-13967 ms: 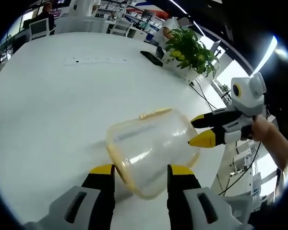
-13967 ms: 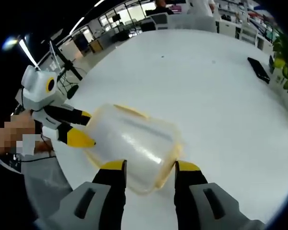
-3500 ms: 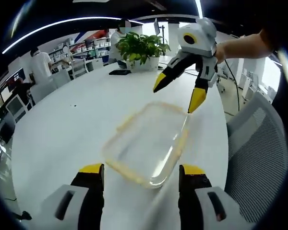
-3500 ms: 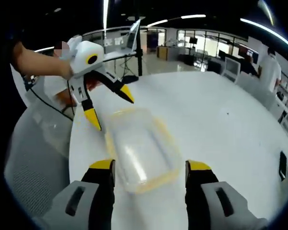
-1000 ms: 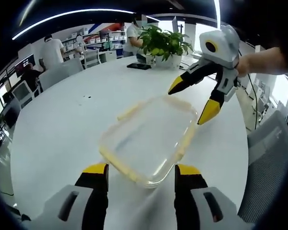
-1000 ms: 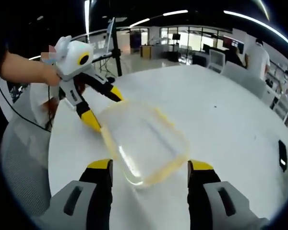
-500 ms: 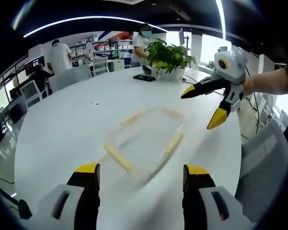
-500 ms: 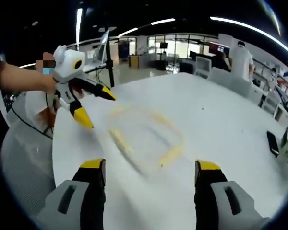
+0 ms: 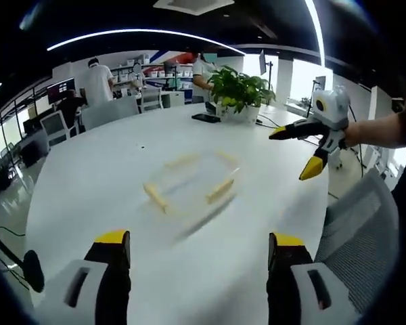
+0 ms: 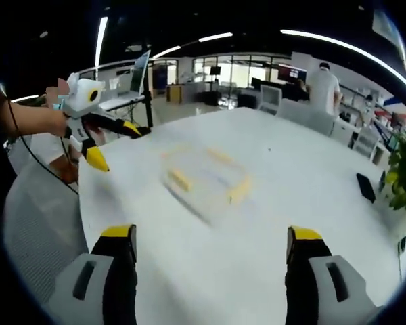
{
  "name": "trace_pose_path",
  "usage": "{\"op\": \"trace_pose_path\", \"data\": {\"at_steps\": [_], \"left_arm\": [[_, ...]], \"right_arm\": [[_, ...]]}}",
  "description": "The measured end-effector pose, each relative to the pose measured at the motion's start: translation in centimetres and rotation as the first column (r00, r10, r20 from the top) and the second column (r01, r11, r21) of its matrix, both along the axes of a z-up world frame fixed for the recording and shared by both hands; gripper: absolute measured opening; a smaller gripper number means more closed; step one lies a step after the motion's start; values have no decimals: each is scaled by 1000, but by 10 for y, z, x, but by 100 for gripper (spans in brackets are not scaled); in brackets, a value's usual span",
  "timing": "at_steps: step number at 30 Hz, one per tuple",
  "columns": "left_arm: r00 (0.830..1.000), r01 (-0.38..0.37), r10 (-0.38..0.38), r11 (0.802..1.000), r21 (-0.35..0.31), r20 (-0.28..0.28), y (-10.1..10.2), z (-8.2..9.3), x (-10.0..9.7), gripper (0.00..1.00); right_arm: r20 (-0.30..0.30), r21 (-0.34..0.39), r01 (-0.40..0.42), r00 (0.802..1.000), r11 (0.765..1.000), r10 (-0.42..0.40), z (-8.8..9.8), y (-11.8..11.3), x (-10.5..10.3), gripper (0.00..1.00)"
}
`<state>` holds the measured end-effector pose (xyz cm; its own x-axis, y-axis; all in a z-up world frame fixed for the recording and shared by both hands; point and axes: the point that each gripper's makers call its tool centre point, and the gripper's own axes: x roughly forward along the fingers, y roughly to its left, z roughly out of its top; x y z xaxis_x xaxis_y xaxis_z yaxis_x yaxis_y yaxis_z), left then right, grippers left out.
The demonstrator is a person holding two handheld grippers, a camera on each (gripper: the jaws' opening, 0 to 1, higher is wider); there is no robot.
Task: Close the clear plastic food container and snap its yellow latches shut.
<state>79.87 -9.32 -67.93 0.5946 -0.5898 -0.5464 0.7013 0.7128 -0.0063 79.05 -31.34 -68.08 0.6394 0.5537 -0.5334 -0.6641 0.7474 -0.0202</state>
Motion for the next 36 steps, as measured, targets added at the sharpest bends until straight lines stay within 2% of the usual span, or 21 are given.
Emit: {"op": "trace_pose_path", "data": {"at_steps": [3,9,14,27,36], "left_arm": [[1000,-9,9,1000,5,10,3,3,-9,85],[999,-29,29,1000,4,42,8,9,-21,92],[998,-53,53,999,-10,39,13,10,-30,99],[994,-97,98,995,-29,47,26,16,-38,99],[992,-114,116,993,-37,52,30,18,-36,99]], "right_arm": [[16,-14,11,1000,1000,-10,1,-5,-11,94],[19,5,44,999,999,-45,5,-12,-23,98],[12,9,59,998,998,-59,4,-16,-33,99],[6,16,74,997,997,-74,2,-27,-48,100],[2,-3,47,999,999,-47,1,-22,-54,100]]}}
